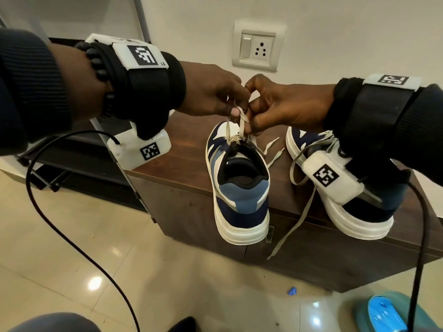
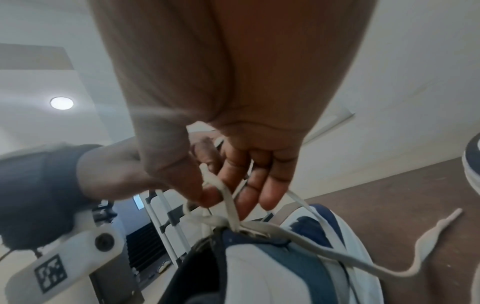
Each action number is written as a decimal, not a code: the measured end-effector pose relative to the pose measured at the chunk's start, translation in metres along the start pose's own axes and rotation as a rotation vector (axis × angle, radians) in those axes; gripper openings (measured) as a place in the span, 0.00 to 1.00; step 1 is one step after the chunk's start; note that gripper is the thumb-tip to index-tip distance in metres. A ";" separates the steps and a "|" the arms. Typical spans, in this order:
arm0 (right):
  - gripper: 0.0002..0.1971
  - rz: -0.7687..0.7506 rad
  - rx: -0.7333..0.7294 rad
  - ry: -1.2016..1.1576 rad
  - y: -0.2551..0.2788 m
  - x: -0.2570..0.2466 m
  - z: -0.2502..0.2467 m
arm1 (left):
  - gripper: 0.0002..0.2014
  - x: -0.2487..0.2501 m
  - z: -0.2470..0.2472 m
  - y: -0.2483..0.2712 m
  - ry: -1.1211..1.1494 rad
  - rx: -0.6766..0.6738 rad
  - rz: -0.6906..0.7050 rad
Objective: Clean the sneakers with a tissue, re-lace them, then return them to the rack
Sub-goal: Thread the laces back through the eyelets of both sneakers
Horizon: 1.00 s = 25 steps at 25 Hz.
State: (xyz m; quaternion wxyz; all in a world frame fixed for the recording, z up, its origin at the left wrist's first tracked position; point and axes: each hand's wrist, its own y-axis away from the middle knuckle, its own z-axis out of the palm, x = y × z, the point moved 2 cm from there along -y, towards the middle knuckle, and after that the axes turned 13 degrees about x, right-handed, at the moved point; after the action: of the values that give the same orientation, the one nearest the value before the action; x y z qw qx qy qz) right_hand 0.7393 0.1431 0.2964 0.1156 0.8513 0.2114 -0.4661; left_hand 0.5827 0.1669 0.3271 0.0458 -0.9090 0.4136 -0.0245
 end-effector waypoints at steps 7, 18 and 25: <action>0.15 -0.365 0.088 0.257 0.007 0.009 -0.001 | 0.10 -0.005 0.005 0.002 0.154 -0.060 -0.152; 0.05 -0.443 0.301 0.509 0.006 -0.013 -0.023 | 0.10 -0.004 0.006 0.009 0.108 -0.128 -0.179; 0.06 -0.309 -0.051 0.115 0.012 -0.031 -0.041 | 0.16 -0.001 0.014 0.010 -0.033 -0.324 -0.171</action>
State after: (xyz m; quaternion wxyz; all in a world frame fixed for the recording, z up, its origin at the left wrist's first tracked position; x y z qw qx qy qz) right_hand 0.7610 0.1410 0.3449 0.0516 0.8309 0.3577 -0.4231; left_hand 0.5754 0.1618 0.3117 -0.0968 -0.9366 0.3325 0.0534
